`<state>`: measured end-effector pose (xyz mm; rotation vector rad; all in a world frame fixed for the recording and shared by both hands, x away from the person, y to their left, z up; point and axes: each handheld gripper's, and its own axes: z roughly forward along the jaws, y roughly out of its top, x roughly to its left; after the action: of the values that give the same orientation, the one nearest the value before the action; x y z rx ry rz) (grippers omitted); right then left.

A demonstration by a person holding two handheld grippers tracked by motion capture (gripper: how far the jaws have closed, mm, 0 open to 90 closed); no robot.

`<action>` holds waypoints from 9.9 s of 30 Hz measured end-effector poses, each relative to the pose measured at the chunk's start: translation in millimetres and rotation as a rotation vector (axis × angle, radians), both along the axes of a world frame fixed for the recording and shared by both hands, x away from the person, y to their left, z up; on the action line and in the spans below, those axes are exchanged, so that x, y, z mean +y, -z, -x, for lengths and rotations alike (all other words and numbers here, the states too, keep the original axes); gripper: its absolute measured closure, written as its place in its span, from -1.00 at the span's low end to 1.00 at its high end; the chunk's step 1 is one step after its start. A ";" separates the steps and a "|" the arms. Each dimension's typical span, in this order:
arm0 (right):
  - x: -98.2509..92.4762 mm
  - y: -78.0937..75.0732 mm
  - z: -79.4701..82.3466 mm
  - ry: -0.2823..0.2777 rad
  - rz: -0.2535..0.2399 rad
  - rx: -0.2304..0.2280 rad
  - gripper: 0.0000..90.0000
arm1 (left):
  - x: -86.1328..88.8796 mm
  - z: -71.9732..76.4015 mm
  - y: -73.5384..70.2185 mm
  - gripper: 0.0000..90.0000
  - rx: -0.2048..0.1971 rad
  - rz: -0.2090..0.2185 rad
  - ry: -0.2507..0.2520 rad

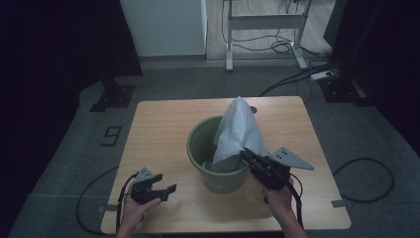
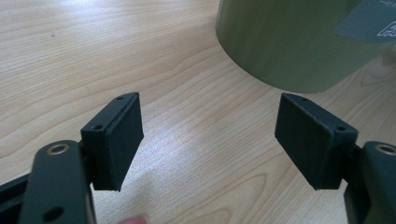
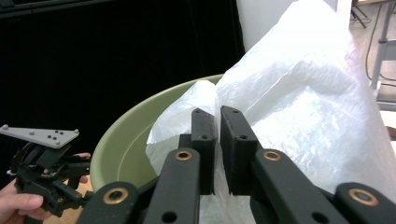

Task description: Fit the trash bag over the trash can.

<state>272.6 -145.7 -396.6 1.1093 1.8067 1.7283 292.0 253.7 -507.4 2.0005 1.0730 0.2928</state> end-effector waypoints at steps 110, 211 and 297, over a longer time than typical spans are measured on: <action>-19.8 -29.1 -3.8 0.137 0.003 -0.165 0.92 | -45.1 38.2 -101.4 -0.35 -0.241 0.147 0.096; 40.2 -57.6 -11.3 0.022 0.097 -0.181 0.97 | -100.1 53.9 -126.6 -0.33 -0.371 0.184 -0.035; 9.3 -71.7 5.7 0.114 0.081 -0.271 0.94 | -97.0 35.2 -135.7 0.93 -0.383 0.273 0.092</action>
<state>266.8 -136.5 -324.9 0.8795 1.6016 1.6355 256.8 156.6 -371.8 1.6598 0.7327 0.4357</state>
